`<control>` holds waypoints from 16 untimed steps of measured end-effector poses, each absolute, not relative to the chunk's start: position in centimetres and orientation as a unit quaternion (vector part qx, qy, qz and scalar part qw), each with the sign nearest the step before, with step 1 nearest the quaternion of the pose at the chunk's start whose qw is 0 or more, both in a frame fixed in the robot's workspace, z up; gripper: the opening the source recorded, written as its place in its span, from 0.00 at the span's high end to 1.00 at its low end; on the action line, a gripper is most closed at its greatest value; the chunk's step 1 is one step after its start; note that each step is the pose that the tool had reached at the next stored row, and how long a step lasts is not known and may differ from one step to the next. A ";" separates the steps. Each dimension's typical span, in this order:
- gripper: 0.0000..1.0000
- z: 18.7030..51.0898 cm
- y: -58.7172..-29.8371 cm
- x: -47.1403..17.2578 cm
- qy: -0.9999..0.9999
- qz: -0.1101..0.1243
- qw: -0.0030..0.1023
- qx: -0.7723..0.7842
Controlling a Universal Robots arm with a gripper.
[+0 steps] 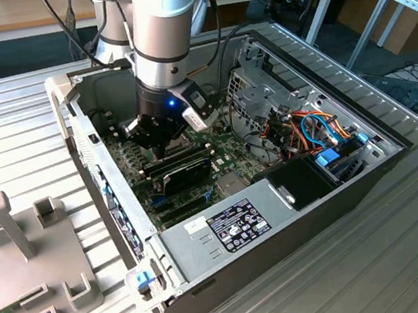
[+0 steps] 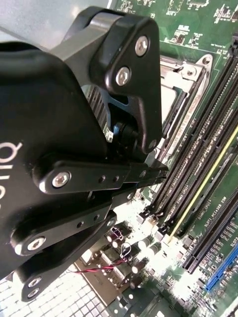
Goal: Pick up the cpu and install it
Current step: 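Install the second cpu locking lever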
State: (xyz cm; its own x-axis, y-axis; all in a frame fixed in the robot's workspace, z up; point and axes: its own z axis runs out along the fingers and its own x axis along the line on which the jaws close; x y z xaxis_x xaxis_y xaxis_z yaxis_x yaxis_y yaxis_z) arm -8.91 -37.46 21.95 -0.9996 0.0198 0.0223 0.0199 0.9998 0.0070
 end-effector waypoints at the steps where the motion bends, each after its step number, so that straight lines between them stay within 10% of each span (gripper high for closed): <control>1: 0.89 21.8 -37.5 -8.9 -1.000 -0.004 0.011 -0.010; 16: 0.89 20.9 -37.3 -9.0 -1.000 -0.004 0.011 -0.010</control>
State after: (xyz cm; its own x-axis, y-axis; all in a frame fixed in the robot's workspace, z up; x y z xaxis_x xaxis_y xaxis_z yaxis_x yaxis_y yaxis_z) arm -8.96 -37.33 20.87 -0.9996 0.0198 0.0223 0.0200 0.9998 0.0069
